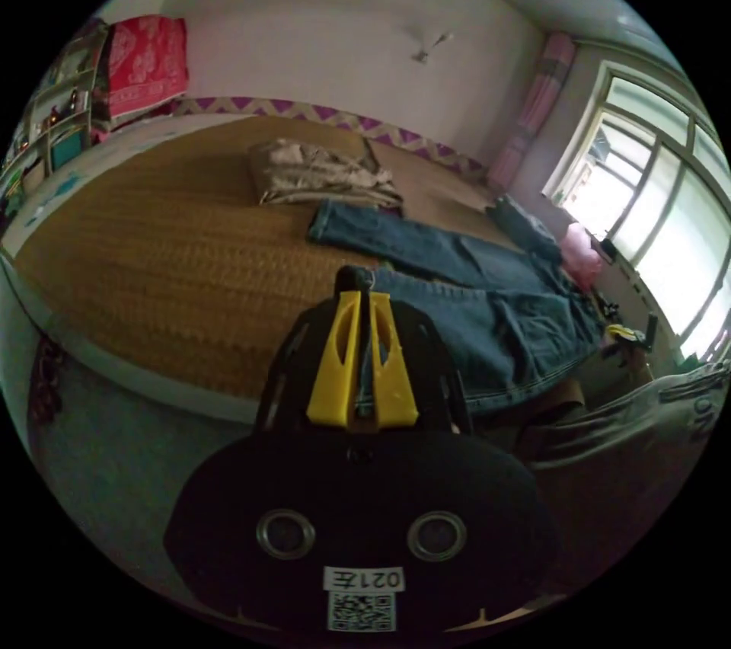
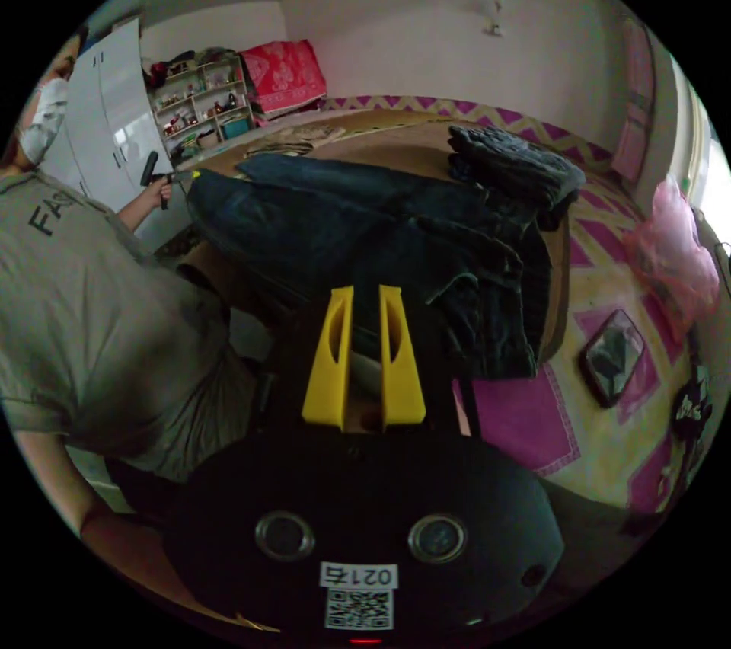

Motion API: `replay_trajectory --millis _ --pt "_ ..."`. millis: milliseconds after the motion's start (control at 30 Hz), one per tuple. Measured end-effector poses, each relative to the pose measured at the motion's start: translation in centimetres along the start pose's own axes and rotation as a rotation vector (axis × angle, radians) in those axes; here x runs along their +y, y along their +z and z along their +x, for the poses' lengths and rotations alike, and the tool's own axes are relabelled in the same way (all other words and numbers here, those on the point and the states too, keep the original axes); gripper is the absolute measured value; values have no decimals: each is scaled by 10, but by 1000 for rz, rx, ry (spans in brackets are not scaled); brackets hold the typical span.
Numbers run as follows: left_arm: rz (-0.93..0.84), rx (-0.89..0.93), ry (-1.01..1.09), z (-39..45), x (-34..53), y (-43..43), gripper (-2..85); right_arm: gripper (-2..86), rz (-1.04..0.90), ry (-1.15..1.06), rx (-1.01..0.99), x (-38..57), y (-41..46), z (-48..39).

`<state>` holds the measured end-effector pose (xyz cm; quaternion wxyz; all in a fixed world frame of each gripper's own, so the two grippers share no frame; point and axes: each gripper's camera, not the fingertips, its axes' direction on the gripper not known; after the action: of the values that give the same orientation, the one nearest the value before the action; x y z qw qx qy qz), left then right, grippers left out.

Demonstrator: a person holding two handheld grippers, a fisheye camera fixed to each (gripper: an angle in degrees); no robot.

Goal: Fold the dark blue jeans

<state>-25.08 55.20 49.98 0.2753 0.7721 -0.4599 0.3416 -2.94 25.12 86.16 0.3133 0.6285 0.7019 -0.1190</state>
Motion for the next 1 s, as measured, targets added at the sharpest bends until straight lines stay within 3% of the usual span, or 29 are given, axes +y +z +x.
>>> replay_trajectory --millis 100,233,433,700,867,933,1000 --pt "-74 33 49 -6 -39 3 -9 62 4 -66 -11 -26 6 -12" --pt "-394 -28 -22 -46 -38 64 -9 63 -60 -106 24 -49 33 -16" --pt "-255 68 -117 -76 -16 37 -6 61 -126 -37 45 -50 52 3" --pt "44 39 -166 -81 25 -49 -7 64 10 76 80 -43 15 43" --pt "158 164 -166 -61 74 -78 12 40 70 264 93 -46 -30 76" --pt "174 190 -196 -52 103 -85 51 48 252 439 171 -32 -85 96" --pt "168 179 -246 -48 124 -86 69 69 307 591 229 -19 -118 116"
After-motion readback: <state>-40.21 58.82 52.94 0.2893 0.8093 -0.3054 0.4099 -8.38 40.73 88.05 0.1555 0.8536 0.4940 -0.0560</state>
